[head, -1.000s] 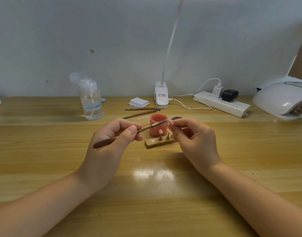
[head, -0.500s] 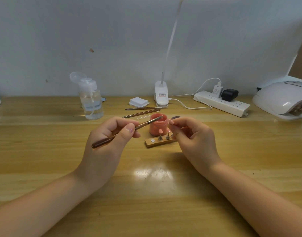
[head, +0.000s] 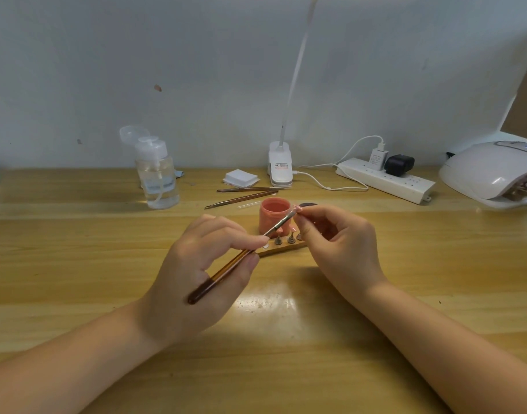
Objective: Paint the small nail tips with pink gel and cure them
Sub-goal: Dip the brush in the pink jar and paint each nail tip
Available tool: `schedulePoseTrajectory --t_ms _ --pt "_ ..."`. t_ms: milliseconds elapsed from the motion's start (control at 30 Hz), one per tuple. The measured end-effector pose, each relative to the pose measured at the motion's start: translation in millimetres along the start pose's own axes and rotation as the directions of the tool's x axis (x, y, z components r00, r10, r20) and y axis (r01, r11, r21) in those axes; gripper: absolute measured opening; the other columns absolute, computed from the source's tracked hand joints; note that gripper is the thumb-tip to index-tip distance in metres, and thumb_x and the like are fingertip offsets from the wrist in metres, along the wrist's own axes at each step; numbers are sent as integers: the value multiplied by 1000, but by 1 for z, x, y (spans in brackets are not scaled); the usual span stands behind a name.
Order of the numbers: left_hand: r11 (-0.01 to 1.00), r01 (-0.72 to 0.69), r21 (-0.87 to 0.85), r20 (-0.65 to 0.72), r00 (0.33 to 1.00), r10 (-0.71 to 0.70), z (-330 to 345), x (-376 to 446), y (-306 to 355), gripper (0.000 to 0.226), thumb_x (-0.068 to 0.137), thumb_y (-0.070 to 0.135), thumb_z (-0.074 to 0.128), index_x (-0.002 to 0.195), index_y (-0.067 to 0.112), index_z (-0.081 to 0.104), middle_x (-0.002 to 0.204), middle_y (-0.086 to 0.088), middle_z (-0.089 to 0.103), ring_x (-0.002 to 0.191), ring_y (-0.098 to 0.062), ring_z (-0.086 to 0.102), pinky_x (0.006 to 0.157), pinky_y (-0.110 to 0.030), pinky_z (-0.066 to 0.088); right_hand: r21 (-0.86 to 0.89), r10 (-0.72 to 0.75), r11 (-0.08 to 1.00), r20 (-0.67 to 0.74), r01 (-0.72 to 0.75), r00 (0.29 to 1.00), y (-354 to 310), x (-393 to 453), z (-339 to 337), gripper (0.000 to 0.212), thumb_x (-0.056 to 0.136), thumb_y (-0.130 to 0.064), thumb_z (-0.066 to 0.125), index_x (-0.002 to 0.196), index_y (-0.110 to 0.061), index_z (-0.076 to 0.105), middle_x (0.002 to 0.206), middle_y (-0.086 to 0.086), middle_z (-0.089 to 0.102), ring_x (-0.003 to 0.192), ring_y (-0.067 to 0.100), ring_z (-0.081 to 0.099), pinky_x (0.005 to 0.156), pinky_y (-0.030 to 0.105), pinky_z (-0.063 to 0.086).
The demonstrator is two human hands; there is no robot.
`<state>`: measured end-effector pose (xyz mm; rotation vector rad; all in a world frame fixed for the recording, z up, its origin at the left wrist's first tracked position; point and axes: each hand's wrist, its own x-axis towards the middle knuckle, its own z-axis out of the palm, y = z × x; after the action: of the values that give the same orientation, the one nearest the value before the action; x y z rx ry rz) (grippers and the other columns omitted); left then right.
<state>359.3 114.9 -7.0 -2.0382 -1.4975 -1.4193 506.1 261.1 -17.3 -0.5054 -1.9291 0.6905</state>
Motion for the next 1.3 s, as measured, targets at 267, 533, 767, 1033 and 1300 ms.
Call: schedulePoseTrajectory --t_ms 267,533,767,1033,1300 --pt "965 177 -191 -50 981 -190 -1 0 8 17 88 27 57 102 23 67 88 5 71 84 -14 66 71 -27 52 -7 -2 1000 -5 2 1000 -1 -1 0 17 84 -8 71 99 -15 72 82 -4 70 71 11 64 66 31 54" --pt "572 468 -674 14 782 -623 1 4 3 15 81 25 61 85 21 75 78 -8 71 79 -21 66 66 -21 51 -6 -21 1000 -1 21 1000 -3 -2 1 14 84 -9 71 97 -14 72 81 -3 70 71 14 64 66 38 54" --pt "535 504 -677 2 729 -685 0 5 -1 11 86 18 62 84 16 73 77 -10 71 76 -18 66 66 -24 51 -5 4 1000 3 -3 1000 -1 -1 0 14 85 -10 70 97 -14 72 82 -2 70 72 14 64 67 38 54" --pt "538 515 -667 20 735 -678 1 4 1 16 80 28 61 83 20 75 80 -10 72 78 -19 66 65 -21 52 -14 -7 1000 8 7 1000 -2 -2 1 14 84 -9 70 98 -14 71 83 -3 70 73 12 64 67 37 55" --pt "482 499 -720 44 727 -686 1 6 2 15 82 25 62 82 18 75 79 -12 72 75 -18 65 63 -21 52 -8 -6 1000 -8 6 1000 -2 -1 0 13 84 -7 70 96 -12 72 81 -1 69 71 15 64 65 39 54"
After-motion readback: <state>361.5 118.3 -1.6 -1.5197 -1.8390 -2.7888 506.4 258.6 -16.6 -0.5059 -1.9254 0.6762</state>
